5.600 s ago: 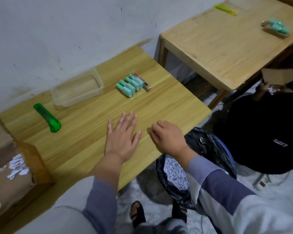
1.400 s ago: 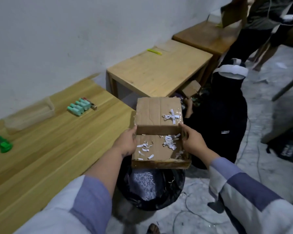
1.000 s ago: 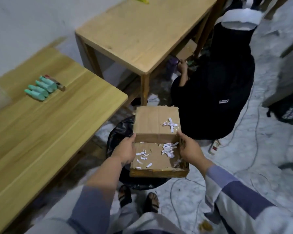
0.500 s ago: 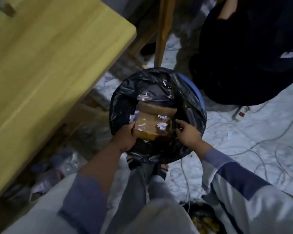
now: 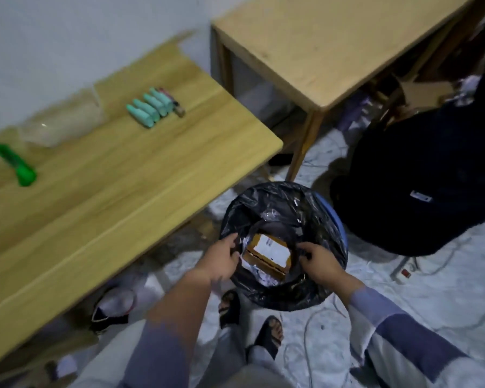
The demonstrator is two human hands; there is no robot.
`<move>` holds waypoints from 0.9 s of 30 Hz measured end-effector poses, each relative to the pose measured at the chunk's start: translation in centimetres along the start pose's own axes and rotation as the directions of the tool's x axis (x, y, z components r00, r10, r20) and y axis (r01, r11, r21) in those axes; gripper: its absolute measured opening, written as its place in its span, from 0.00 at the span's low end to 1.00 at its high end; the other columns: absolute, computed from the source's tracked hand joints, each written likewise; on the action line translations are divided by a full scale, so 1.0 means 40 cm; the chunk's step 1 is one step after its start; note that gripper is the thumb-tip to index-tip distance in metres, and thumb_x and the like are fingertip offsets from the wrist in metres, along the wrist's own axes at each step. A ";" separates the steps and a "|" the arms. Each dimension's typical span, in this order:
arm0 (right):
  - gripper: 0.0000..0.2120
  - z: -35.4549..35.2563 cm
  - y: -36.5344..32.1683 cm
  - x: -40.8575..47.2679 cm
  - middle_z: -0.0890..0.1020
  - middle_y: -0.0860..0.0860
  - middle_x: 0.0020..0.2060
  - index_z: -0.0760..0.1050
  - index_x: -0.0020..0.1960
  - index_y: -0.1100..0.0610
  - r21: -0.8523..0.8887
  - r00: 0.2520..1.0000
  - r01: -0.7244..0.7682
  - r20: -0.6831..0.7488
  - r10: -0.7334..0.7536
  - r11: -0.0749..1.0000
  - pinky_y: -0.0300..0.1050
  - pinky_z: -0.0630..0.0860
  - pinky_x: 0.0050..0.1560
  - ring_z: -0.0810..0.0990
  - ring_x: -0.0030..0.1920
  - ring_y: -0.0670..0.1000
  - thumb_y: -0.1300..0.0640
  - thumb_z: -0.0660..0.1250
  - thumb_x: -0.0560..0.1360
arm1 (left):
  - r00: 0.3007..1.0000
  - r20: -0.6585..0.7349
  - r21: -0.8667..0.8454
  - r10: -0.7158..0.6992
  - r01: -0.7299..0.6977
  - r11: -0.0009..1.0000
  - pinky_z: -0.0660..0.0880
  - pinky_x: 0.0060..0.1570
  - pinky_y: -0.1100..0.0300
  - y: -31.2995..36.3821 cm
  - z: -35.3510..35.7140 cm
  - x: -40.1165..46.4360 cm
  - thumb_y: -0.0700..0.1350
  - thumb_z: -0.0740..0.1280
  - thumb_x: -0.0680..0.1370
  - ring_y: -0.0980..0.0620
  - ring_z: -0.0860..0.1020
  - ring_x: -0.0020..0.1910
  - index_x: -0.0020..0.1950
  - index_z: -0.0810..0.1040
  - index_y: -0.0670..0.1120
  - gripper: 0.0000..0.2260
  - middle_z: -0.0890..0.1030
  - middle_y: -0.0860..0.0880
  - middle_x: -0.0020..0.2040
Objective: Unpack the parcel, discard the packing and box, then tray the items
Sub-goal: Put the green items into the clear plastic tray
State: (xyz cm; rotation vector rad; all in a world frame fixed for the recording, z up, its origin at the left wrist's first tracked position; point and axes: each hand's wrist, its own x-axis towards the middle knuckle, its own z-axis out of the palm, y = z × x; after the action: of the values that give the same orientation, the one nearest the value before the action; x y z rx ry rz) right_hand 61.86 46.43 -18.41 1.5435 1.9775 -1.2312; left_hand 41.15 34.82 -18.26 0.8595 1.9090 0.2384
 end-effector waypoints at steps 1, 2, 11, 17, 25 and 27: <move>0.19 -0.020 -0.037 -0.013 0.81 0.57 0.54 0.71 0.68 0.55 -0.012 0.998 0.050 -0.036 -0.050 0.999 0.41 0.74 0.39 0.80 0.43 0.53 0.60 0.59 0.78 | 1.000 -0.025 -0.008 0.016 -0.016 1.000 0.71 0.64 0.53 0.011 -0.023 -0.027 0.43 0.59 0.81 0.47 0.75 0.64 0.77 0.58 0.49 0.24 0.72 0.46 0.70; 0.18 -0.040 -0.079 -0.020 0.80 0.57 0.58 0.71 0.67 0.56 -0.032 0.991 0.106 -0.078 -0.109 0.994 0.43 0.76 0.47 0.80 0.51 0.55 0.60 0.59 0.77 | 0.998 -0.050 -0.013 0.029 -0.030 0.999 0.72 0.62 0.55 0.023 -0.052 -0.053 0.44 0.59 0.81 0.47 0.75 0.63 0.77 0.59 0.50 0.24 0.73 0.46 0.69; 0.16 -0.169 -0.499 -0.111 0.76 0.56 0.63 0.72 0.66 0.54 -0.220 0.869 0.416 -0.189 -0.457 0.882 0.46 0.74 0.45 0.80 0.51 0.56 0.58 0.59 0.78 | 0.924 -0.366 -0.022 0.113 -0.130 0.991 0.67 0.50 0.64 0.066 -0.385 -0.245 0.45 0.58 0.81 0.48 0.76 0.60 0.72 0.67 0.48 0.19 0.76 0.47 0.65; 0.17 -0.159 -0.721 -0.124 0.77 0.56 0.63 0.72 0.66 0.54 -0.294 0.818 0.491 -0.170 -0.550 0.820 0.47 0.74 0.54 0.78 0.56 0.57 0.58 0.60 0.78 | 0.817 -0.575 -0.011 0.051 -0.070 0.998 0.69 0.64 0.57 -0.037 -0.578 -0.303 0.44 0.62 0.79 0.46 0.74 0.64 0.71 0.70 0.46 0.19 0.75 0.46 0.67; 0.20 -0.093 -0.971 -0.015 0.73 0.58 0.65 0.71 0.67 0.52 -0.321 0.820 0.458 -0.206 -0.533 0.829 0.47 0.69 0.62 0.74 0.63 0.58 0.54 0.65 0.75 | 0.708 -0.706 0.052 0.007 0.042 0.998 0.64 0.70 0.52 -0.242 -0.826 -0.250 0.47 0.63 0.79 0.44 0.65 0.71 0.72 0.66 0.48 0.22 0.65 0.46 0.73; 0.24 -0.081 -1.013 0.022 0.70 0.59 0.65 0.68 0.69 0.50 -0.309 0.845 0.407 -0.231 -0.482 0.860 0.49 0.67 0.65 0.72 0.64 0.61 0.49 0.67 0.74 | 0.664 -0.747 0.038 -0.028 0.086 0.996 0.63 0.69 0.49 -0.288 -0.873 -0.227 0.49 0.64 0.79 0.43 0.61 0.73 0.74 0.64 0.49 0.24 0.61 0.48 0.75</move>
State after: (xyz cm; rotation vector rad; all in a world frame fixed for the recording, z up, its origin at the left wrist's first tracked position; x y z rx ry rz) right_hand 25.50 48.25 -0.32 1.2360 2.6936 -0.8780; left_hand 8.57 27.31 -0.48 0.8058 2.7315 0.5598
